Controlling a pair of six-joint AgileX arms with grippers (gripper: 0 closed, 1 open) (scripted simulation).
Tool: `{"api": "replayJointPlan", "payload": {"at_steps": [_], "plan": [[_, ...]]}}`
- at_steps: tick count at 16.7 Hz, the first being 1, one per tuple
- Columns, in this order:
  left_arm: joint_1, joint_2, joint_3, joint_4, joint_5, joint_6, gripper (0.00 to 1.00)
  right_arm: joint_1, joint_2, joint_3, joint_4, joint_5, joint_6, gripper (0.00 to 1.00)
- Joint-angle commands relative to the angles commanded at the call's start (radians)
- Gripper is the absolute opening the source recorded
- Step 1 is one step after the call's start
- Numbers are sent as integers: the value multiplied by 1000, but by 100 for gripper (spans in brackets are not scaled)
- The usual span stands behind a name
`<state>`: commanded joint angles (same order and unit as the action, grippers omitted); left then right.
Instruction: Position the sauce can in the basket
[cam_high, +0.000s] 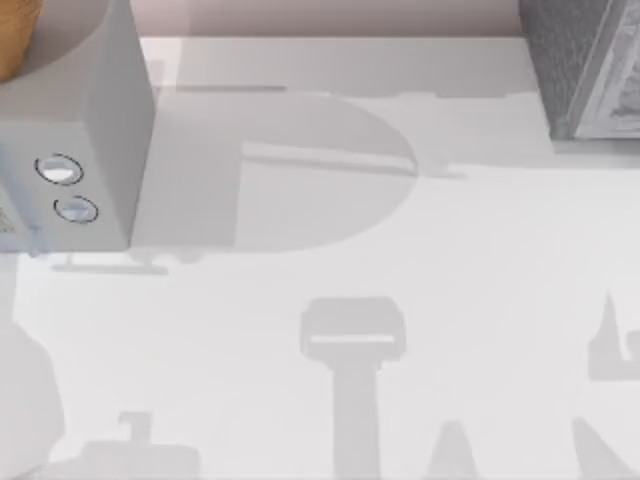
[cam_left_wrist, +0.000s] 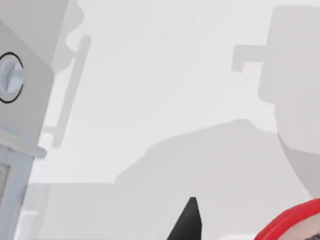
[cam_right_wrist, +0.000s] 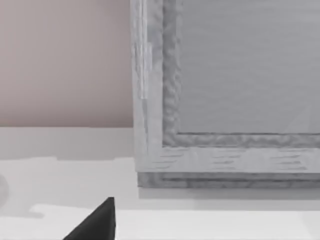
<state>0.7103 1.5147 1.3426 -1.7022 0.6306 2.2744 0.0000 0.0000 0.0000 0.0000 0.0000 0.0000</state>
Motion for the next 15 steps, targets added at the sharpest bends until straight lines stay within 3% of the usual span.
{"api": "replayJointPlan", "payload": {"at_steps": [6, 15], "plan": [[-41, 101, 369, 146, -216, -459, 0, 0, 0, 0, 0, 0, 0, 100], [-290, 329, 1030, 343, -533, -1548, 0, 0, 0, 0, 0, 0, 0, 100]]}}
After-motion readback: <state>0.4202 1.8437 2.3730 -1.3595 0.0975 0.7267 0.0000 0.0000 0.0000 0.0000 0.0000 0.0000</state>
